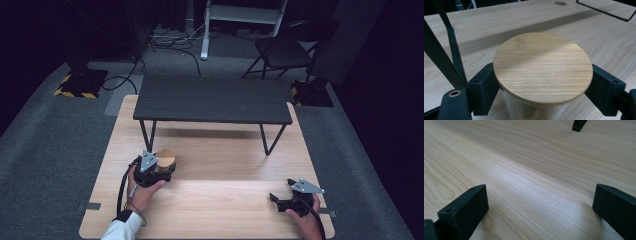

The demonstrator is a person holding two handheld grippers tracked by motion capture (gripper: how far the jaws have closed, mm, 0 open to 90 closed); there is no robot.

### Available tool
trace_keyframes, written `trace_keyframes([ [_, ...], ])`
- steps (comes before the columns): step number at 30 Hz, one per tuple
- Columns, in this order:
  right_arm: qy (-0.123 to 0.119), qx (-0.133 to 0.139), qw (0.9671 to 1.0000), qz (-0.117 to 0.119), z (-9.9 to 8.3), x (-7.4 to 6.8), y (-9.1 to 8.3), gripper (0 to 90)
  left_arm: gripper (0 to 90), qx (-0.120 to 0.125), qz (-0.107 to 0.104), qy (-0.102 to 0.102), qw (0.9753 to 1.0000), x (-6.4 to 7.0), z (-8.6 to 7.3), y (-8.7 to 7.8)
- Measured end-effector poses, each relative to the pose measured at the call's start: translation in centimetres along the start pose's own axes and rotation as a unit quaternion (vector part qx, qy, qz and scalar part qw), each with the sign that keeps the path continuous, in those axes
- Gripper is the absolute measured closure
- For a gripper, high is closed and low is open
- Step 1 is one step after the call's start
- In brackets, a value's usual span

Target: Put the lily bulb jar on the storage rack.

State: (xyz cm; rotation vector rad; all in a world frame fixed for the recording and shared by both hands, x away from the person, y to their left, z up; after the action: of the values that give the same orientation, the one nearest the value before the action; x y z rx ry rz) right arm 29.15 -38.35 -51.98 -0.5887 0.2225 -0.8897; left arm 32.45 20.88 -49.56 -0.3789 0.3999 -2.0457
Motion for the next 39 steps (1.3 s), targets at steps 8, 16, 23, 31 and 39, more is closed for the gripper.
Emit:
trace_keyframes([
  [8, -0.004, 0.001, 1.0, 0.005, 0.0, 0.1, 0.0, 0.0, 25.1, 0.008, 0.0, 0.009, 0.9999, -0.1, -0.2, 0.1],
  [16, -0.004, 0.001, 1.0, 0.005, 0.0, 0.1, 0.0, 0.0, 25.5, 0.007, -0.01, -0.006, 0.9999, -0.5, 0.0, -0.3],
  [23, -0.004, 0.001, 1.0, 0.006, 0.0, 0.1, 0.0, 0.0, 25.5, -0.009, -0.02, 0.02, 0.9996, 0.5, 1.9, -1.8],
  [31, -0.004, 0.0, 1.0, 0.006, 0.0, 0.1, 0.0, 0.0, 25.5, 0.008, -0.057, 0.033, 0.9978, 1.5, 6.4, -3.1],
  [39, -0.005, 0.001, 1.0, 0.006, 0.0, 0.1, 0.0, 0.0, 25.6, 0.024, -0.083, 0.038, 0.9956, 2.0, 12.3, -3.4],
])
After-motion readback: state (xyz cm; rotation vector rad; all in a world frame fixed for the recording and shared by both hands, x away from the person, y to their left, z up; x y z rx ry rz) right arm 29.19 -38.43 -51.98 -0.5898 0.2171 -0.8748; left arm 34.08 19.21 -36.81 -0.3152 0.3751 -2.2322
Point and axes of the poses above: each handheld gripper's, and its own axes: y roughly forward along the jaws, z roughly out of its top, x roughly to its right, the point moved 7 cm from there along y, roughly forward along the jaws, and after that the axes turned 3 degrees about -y, right-handed, at the moved point
